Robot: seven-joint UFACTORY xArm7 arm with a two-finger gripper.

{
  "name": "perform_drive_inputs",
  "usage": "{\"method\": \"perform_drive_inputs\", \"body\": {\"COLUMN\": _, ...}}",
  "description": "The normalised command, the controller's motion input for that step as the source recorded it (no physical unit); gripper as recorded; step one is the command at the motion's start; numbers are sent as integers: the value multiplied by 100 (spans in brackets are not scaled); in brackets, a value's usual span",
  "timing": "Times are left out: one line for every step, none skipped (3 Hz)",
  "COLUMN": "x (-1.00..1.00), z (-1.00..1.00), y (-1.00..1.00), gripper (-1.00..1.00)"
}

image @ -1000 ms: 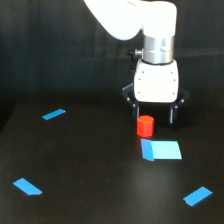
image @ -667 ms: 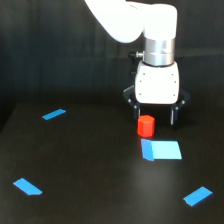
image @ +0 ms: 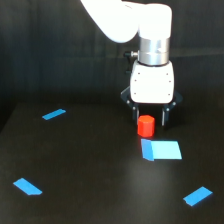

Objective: Pick up the red object from the table

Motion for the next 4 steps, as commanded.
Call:
{"method": "perform_drive_inputs", "body": {"x": -7, "z": 27, "y": -48, "gripper": -99}}
{"method": "perform_drive_inputs", "body": {"x": -29, "z": 71, "y": -43, "gripper": -95}}
{"method": "perform_drive_inputs", "body": {"x": -72, "z": 100, "y": -59, "gripper": -100}}
{"method": "perform_drive_inputs", "body": {"x": -97, "z": 99, "y": -80, "gripper": -100}}
